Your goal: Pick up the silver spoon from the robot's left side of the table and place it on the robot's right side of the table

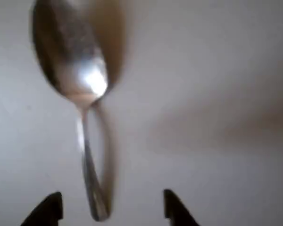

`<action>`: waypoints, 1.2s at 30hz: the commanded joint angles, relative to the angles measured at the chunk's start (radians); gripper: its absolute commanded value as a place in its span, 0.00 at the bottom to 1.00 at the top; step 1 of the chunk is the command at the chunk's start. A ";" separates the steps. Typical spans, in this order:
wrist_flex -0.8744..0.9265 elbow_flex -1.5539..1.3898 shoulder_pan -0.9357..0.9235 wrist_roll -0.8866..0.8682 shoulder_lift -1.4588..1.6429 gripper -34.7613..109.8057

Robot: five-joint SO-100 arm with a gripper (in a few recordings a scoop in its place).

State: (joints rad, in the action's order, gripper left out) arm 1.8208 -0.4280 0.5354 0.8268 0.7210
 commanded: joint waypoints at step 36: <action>0.032 0.374 -0.206 0.061 -0.112 0.23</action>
State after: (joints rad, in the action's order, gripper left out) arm 1.8377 -0.0997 0.3927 0.8682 0.4633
